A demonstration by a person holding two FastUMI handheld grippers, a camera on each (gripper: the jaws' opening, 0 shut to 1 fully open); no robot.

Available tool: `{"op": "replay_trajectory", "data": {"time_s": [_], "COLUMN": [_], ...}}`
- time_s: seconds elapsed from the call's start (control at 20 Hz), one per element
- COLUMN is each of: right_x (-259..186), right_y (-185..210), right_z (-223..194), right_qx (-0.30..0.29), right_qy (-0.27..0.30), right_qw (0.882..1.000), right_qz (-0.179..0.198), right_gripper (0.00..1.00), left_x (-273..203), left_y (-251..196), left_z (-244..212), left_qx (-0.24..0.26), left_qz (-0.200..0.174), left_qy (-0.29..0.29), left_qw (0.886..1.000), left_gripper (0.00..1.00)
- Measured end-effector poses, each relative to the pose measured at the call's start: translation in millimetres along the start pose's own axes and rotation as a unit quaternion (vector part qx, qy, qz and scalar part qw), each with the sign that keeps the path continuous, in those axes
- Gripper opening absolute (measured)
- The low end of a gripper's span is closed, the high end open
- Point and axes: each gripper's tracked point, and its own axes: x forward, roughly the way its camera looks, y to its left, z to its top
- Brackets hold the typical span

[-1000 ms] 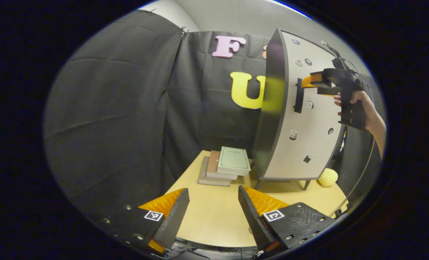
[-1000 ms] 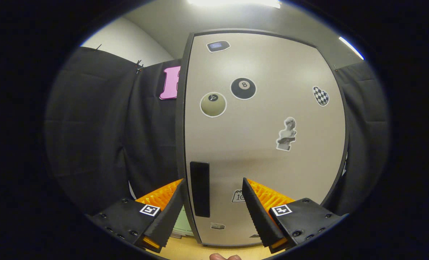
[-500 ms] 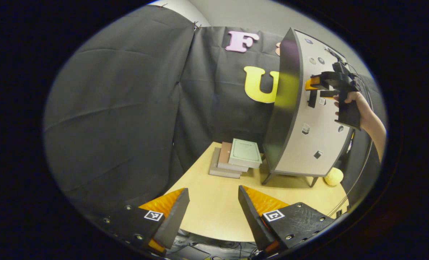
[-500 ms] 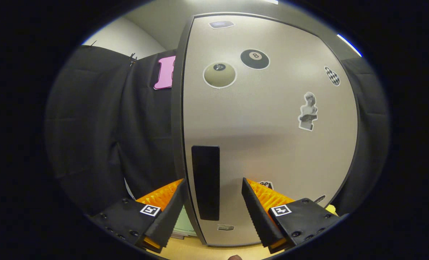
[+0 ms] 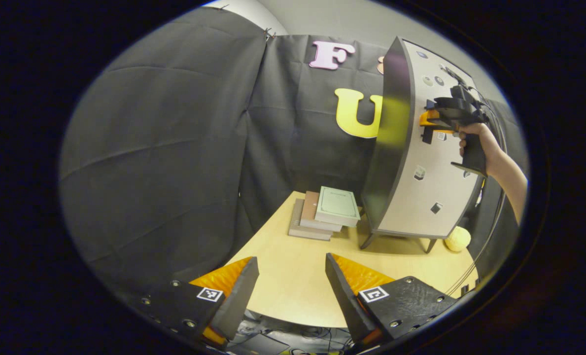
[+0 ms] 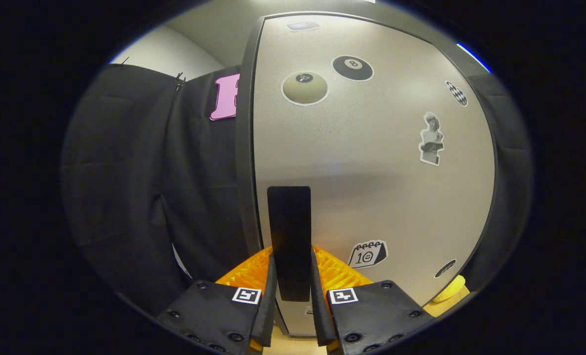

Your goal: Open the cabinet door with the right hand, grasp the bottle in the cabinet with the left hand and place it on the coaster, then close the cabinet door with the right hand.

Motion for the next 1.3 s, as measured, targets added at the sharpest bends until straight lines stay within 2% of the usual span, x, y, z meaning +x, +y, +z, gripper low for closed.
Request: {"op": "replay_trajectory", "data": {"time_s": [0.05,0.15,0.25,0.3,0.35,0.45,0.5,0.6,0.65,0.7,0.8,0.9,1.0,1.3], "right_x": [-1,4,-1,0,-3,-4,-5,-10,-15,-19,-27,-35,-45,-67], "right_y": [0,0,1,1,1,0,-1,-1,-1,1,0,-2,-1,-8], "right_z": [0,-1,0,-2,0,-2,-3,-4,-4,-4,-4,-4,-4,-7], "right_qx": [0.002,0.012,0.015,0.012,0.013,0.008,0.006,0.003,0.002,0.002,-0.002,-0.005,-0.005,-0.009], "right_qy": [0.001,0.005,0.009,0.016,0.014,0.018,0.015,0.015,0.015,0.015,0.014,0.014,0.014,0.012], "right_qw": [1.0,1.0,1.0,1.0,1.0,1.0,1.0,0.999,0.999,0.999,0.999,0.998,0.997,0.996], "right_qz": [-0.002,-0.003,0.008,0.014,0.017,0.022,0.023,0.031,0.036,0.042,0.052,0.063,0.071,0.093], "right_gripper": [0.27,0.29,0.17,0.16,0.07,0.11,0.07,0.11,0.07,0.11,0.07,0.11,0.07,0.07], "left_x": [-1,-4,-8,-10,-10,-11,-12,-14,-16,-20,-26,-30,-34,-47], "left_y": [-1,-2,-3,-3,-4,-6,-6,-9,-11,-13,-22,-27,-35,-64], "left_z": [-1,-1,-2,-3,-2,-1,-2,-3,-2,-3,-6,-5,-7,-10], "left_qx": [0.0,-0.002,0.001,0.002,0.002,-0.001,-0.002,0.004,0.009,0.012,0.015,0.012,0.01,0.019], "left_qz": [0.0,-0.004,-0.004,-0.003,-0.004,-0.005,-0.006,-0.006,-0.007,-0.009,-0.014,-0.019,-0.024,-0.041], "left_qy": [0.002,0.002,-0.001,-0.003,-0.004,-0.006,-0.007,-0.007,-0.009,-0.011,-0.011,-0.013,-0.012,-0.012], "left_qw": [1.0,1.0,1.0,1.0,1.0,1.0,1.0,1.0,1.0,1.0,1.0,1.0,1.0,0.999], "left_gripper": [0.82,0.82,0.83,0.83,0.82,0.83,0.83,0.82,0.82,0.82,0.82,0.82,0.82,0.83]}}
